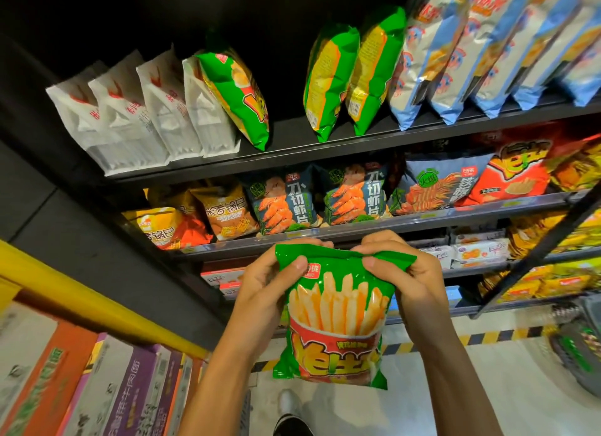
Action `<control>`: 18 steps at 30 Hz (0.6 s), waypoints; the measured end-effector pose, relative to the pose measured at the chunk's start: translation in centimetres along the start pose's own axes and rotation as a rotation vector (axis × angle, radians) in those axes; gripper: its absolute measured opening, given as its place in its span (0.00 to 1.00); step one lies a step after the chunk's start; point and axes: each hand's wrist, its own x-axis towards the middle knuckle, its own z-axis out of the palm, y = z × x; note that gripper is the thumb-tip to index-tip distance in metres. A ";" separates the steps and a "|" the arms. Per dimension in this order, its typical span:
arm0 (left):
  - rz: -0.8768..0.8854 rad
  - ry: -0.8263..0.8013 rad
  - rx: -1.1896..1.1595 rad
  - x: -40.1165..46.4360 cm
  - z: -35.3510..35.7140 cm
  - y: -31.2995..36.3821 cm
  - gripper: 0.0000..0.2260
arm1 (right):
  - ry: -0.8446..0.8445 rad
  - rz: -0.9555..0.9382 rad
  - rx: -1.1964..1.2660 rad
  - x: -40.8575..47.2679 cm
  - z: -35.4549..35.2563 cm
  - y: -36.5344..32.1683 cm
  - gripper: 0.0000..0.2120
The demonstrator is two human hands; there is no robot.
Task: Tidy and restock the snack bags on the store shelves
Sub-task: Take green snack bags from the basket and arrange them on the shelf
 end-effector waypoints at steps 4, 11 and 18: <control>0.061 0.133 0.116 0.0 -0.1 -0.8 0.07 | -0.008 0.070 0.013 -0.2 0.2 -0.1 0.06; 0.073 0.223 0.043 -0.1 -0.3 -0.8 0.09 | -0.015 -0.040 -0.118 -0.5 0.7 -0.6 0.10; -0.121 0.026 -0.001 0.0 -1.3 -0.5 0.15 | 0.002 -0.199 -0.289 -0.7 0.3 0.1 0.14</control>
